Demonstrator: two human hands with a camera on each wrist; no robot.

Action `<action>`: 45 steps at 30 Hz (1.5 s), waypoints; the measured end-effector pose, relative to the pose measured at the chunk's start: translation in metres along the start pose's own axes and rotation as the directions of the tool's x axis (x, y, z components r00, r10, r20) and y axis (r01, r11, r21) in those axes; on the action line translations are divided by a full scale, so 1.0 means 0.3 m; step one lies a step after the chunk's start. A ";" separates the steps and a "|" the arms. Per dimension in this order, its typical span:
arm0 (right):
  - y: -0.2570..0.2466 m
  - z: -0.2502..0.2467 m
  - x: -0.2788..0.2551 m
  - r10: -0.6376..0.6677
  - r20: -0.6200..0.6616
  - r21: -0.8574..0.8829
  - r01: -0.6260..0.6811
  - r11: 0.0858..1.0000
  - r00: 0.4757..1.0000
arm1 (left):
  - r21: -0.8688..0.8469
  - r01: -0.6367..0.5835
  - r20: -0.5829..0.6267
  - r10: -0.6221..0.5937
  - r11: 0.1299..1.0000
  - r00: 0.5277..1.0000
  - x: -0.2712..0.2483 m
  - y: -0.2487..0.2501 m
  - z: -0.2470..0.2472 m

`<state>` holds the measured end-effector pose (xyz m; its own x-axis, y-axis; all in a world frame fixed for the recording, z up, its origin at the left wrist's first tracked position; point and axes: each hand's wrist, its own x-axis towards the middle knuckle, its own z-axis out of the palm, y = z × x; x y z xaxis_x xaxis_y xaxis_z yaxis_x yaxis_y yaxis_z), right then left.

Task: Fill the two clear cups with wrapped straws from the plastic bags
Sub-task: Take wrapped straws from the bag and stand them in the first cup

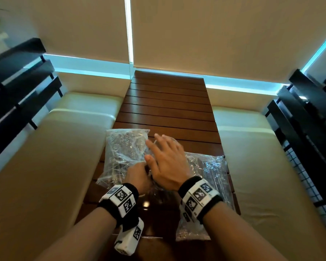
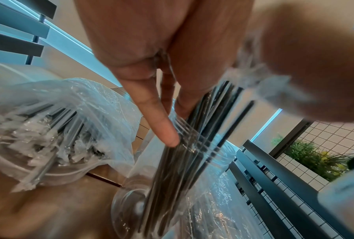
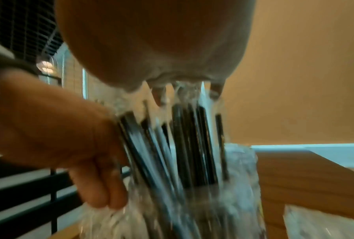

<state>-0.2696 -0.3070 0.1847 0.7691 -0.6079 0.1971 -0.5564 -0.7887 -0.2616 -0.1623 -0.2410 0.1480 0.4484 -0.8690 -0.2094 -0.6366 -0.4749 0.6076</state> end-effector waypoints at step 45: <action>-0.402 0.395 0.202 0.275 0.630 0.011 -0.362 0.932 0.726 | -0.112 -0.146 -0.028 0.143 0.983 0.989 -0.062 -0.352 -0.301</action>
<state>-0.1185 -0.2380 0.1163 0.6035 -0.6010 -0.5240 -0.7939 -0.5137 -0.3252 -0.0467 -0.1620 0.1569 0.3702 -0.9237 -0.0982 -0.6211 -0.3248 0.7132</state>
